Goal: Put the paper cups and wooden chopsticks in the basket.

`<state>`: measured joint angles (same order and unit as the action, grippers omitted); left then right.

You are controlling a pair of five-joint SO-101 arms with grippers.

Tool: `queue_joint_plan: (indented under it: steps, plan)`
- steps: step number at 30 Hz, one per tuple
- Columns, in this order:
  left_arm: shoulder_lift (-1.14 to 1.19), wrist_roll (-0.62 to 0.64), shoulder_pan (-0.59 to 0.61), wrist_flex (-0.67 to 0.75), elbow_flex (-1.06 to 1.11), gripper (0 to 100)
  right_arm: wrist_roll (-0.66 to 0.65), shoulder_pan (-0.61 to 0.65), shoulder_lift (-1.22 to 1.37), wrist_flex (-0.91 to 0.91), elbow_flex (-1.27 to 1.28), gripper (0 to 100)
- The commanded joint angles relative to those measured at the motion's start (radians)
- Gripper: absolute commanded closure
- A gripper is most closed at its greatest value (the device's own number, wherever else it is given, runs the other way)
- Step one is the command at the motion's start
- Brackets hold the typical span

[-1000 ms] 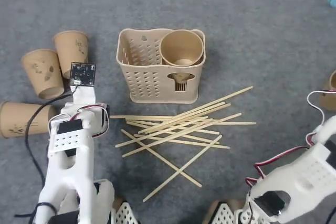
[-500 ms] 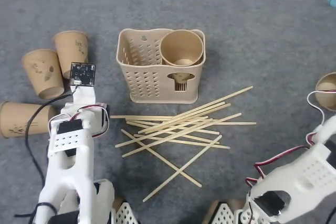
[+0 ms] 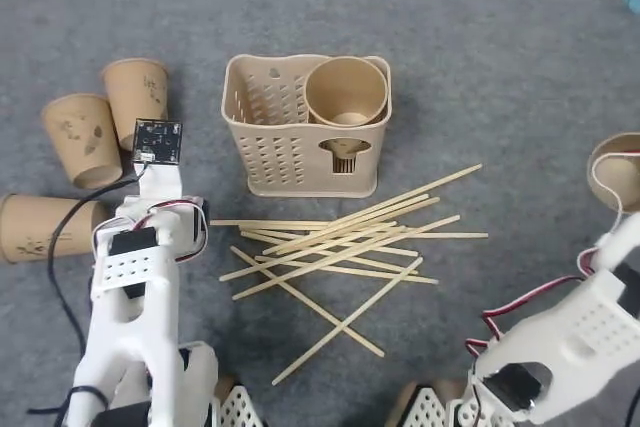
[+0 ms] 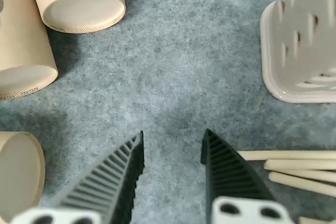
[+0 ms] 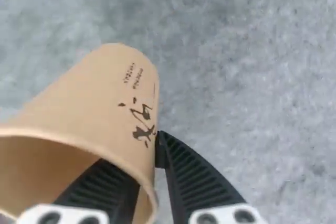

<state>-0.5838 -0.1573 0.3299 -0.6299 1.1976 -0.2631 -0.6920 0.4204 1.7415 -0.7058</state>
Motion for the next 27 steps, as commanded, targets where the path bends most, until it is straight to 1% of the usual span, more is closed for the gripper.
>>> queue_joint_plan:
  steps: [1, 6, 10, 14, 16, 20, 25, 27]
  plan:
    - [-0.005, -0.015, -0.002, -0.006, -0.035, 83, 0.057, 0.047, -0.067, 0.054, -0.086, 99.1]
    - [-0.005, -0.015, -0.002, -0.006, -0.035, 83, 0.080, 0.117, -0.183, 0.061, -0.068, 99.2]
    - [-0.005, -0.015, 0.000, -0.006, -0.035, 83, 0.080, 0.177, -0.349, 0.059, 0.120, 99.2]
    - [-0.005, -0.015, 0.000, -0.006, -0.035, 83, 0.080, 0.265, -0.545, 0.056, 0.305, 99.2]
    - [-0.005, -0.015, 0.000, -0.006, -0.035, 83, 0.083, 0.315, -0.625, 0.056, 0.344, 99.1]
    - [-0.005, -0.015, 0.000, -0.006, -0.035, 83, 0.147, 0.429, -0.728, 0.054, 0.344, 99.1]
    - [-0.005, -0.015, 0.000, -0.006, -0.035, 83, 0.236, 0.624, -0.776, 0.051, 0.336, 99.0]
    - [-0.005, -0.015, 0.000, -0.006, -0.035, 83, 0.278, 0.697, -0.777, 0.051, 0.287, 99.0]
